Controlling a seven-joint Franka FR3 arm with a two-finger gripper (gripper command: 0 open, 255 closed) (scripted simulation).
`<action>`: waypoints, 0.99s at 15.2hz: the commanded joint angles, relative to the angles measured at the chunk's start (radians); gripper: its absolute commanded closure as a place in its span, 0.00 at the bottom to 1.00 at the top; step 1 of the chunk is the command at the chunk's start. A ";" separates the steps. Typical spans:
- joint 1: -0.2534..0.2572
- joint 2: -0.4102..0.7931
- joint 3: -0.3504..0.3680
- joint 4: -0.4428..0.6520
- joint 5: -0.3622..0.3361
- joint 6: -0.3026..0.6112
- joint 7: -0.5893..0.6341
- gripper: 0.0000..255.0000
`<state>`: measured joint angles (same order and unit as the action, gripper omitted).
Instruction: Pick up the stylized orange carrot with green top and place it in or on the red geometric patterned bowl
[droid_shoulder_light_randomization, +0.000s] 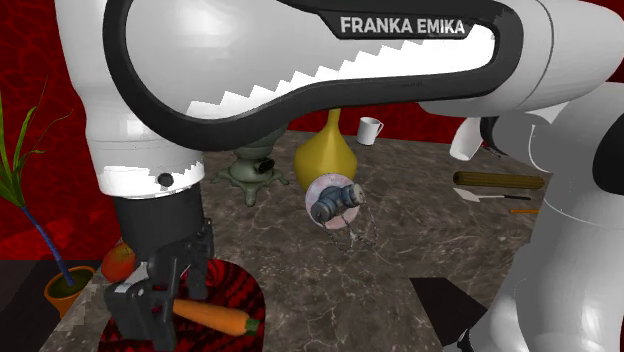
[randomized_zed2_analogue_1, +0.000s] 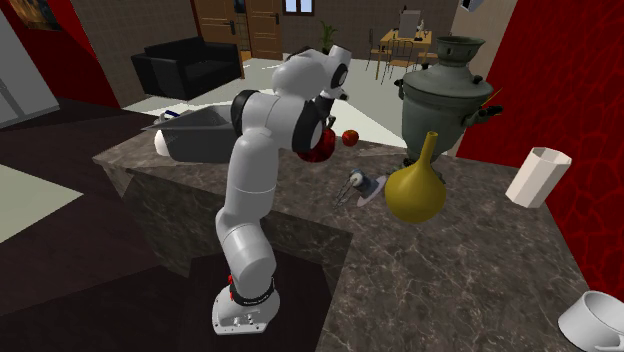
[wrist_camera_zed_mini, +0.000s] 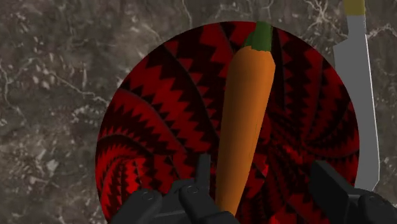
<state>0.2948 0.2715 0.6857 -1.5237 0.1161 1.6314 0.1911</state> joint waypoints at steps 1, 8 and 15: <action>-0.003 0.006 -0.006 -0.006 -0.038 -0.003 0.001 0.00; 0.021 0.051 -0.018 0.177 -0.062 -0.144 0.018 0.00; 0.021 0.051 -0.018 0.177 -0.062 -0.144 0.018 0.00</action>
<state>0.3158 0.3221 0.6677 -1.3480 0.0543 1.4877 0.2090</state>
